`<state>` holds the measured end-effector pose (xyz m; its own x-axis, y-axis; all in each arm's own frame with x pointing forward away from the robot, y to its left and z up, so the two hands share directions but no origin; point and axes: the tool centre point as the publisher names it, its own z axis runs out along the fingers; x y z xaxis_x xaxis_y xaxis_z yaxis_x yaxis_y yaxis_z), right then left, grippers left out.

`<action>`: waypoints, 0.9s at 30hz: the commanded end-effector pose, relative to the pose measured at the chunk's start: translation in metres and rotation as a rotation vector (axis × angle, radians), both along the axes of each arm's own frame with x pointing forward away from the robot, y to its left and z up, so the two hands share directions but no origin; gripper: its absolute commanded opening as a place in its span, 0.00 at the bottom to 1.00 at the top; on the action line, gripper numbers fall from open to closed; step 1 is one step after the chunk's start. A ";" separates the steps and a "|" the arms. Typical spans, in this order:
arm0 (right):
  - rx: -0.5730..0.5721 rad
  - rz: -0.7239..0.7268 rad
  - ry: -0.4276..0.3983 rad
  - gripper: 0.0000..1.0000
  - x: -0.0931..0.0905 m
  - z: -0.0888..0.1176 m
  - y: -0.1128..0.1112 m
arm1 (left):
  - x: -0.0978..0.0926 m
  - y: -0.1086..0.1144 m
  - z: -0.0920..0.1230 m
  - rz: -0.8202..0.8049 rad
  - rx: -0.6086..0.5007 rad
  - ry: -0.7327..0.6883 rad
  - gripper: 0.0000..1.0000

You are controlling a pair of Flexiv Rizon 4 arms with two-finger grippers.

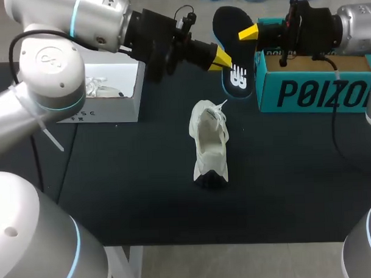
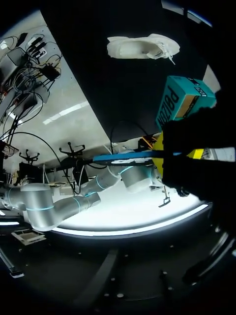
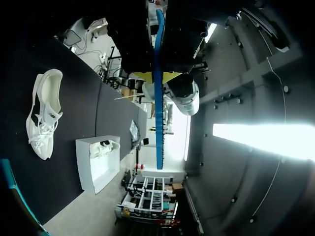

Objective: Take the shoe out of the shoebox, open the shoe tongue, remove and reinsert the insole, then place the shoe into the shoebox

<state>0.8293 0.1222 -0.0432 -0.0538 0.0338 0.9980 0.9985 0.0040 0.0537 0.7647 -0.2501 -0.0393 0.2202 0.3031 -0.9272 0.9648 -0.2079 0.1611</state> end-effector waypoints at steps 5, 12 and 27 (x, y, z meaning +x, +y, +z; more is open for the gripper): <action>-0.017 0.007 0.000 0.00 0.005 -0.003 -0.001 | 0.006 0.013 0.004 -0.068 0.212 -0.002 1.00; -0.034 -0.001 0.017 0.00 0.004 -0.015 0.000 | 0.022 0.037 0.013 -0.064 0.542 -0.038 1.00; -0.086 -0.003 0.032 0.00 0.007 -0.033 0.009 | 0.042 0.043 0.029 0.053 1.100 0.125 1.00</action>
